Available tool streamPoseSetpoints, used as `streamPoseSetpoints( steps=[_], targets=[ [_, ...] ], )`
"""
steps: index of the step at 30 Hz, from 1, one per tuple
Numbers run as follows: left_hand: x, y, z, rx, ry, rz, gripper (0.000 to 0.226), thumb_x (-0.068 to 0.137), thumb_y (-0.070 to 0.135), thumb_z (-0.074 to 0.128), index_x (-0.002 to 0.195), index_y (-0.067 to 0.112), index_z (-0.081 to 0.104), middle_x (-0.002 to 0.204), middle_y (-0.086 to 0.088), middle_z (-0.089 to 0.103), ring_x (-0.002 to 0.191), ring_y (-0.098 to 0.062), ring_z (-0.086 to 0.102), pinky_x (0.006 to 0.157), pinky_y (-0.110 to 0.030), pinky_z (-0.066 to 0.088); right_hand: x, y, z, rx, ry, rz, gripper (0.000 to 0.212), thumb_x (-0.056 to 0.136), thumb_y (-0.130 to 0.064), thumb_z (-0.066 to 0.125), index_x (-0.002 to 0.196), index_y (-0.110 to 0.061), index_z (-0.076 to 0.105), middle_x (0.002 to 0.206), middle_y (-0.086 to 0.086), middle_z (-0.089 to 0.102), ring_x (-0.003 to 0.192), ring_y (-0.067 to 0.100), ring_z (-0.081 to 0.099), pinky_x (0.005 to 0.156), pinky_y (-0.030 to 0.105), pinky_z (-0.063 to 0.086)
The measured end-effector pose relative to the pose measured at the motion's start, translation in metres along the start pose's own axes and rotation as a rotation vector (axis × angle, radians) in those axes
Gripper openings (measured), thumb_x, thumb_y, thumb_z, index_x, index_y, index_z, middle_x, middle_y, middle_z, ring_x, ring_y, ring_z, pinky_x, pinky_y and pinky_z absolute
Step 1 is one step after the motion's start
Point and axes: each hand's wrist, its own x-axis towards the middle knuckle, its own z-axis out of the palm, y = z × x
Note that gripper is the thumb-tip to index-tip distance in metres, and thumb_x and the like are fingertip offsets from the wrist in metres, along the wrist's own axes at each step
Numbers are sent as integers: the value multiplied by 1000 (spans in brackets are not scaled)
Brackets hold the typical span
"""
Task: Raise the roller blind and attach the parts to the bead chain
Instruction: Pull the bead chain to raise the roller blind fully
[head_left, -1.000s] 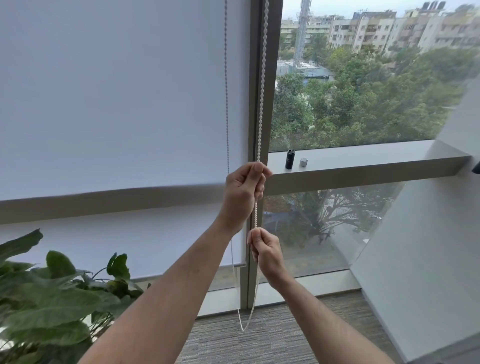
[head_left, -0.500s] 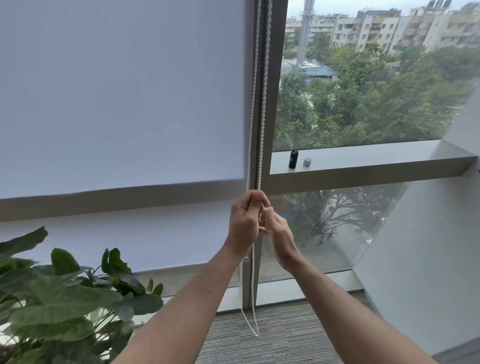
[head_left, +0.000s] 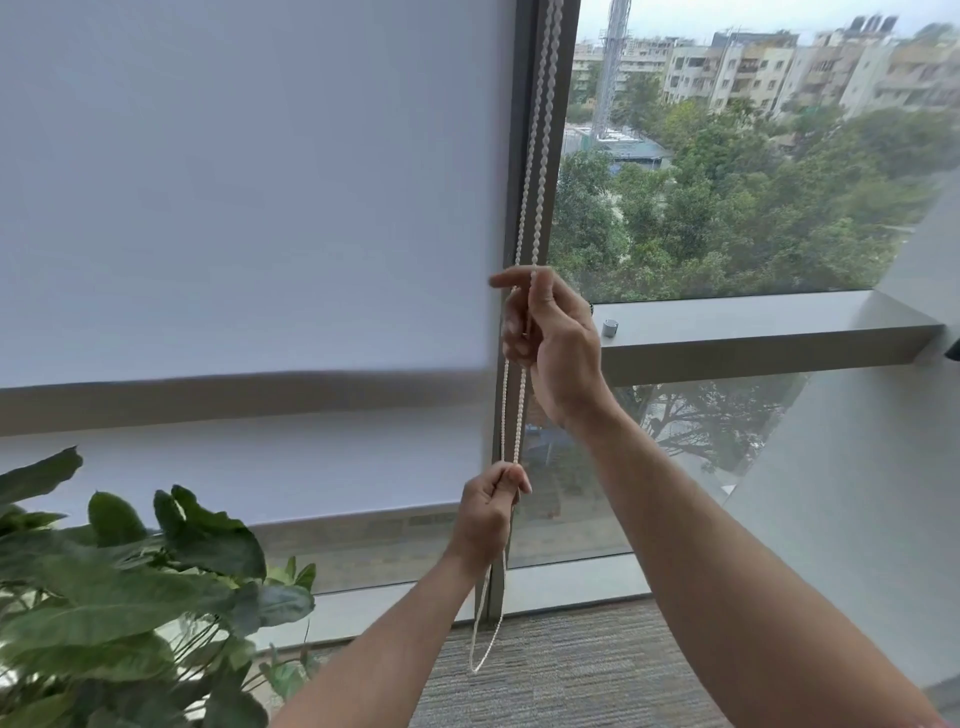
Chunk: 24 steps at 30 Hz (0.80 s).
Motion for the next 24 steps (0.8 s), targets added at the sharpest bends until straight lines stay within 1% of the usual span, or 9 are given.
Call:
streamPoseSetpoints(
  steps=[2,5,9,11,13,15,18,21,24],
  targets=[
    [-6,-10,-2,25,-7,-26,28,96,20,49,72,16,62,53,4,35,53,-20,27,52,-37,18,-3,8,-1,-18,32,6,40,107,-23,32,87,-12,65,53,-8,34,44,7,24,42,27,14],
    [-10,-17,-4,61,-38,-37,30,99,16,49,74,9,62,52,12,36,51,-11,31,49,-23,25,-12,19,-4,-39,104,-3,37,104,-23,35,78,-12,59,47,-12,31,40,4,23,39,19,20],
    [-10,-16,-4,48,-119,-58,29,97,23,50,75,10,65,54,7,35,51,-9,30,48,-20,25,-17,22,-3,-38,125,-18,36,101,-26,39,71,-18,58,46,-15,33,40,3,24,39,18,22],
    [-10,-15,-7,26,-170,-72,28,96,25,50,80,11,68,56,2,43,53,-9,37,50,-19,30,-19,23,0,-43,132,-27,39,100,-25,40,67,-23,59,46,-16,34,39,2,25,38,17,23],
    [-7,-14,-12,23,-215,-105,29,94,26,49,88,11,73,67,-4,62,63,-13,53,58,-21,42,-21,24,2,-50,138,-35,40,100,-24,40,65,-25,59,46,-16,34,39,2,26,38,16,24],
    [-1,-12,-20,13,-219,-171,31,90,29,48,97,16,76,90,-4,76,84,-16,68,76,-28,51,-23,23,3,-54,139,-45,41,100,-23,40,64,-25,59,46,-16,34,39,1,26,37,16,24],
    [11,-3,-29,-37,-172,-216,43,81,27,45,115,19,71,115,-5,73,114,-21,65,94,-39,52,-22,24,1,-66,143,-49,41,100,-25,41,64,-27,59,46,-17,35,39,2,27,38,16,25],
    [27,23,-31,-87,-112,-143,46,85,32,45,118,13,70,116,-10,73,113,-31,65,94,-49,52,-25,28,-5,-88,153,-41,40,100,-24,41,64,-26,58,46,-16,35,39,4,26,38,17,24],
    [43,65,-29,-124,-101,37,42,92,43,45,107,16,74,101,-11,76,98,-30,70,83,-45,56,-42,46,-13,-169,173,-4,37,97,-21,44,63,-25,56,47,-11,38,40,7,29,38,20,24]
  ],
)
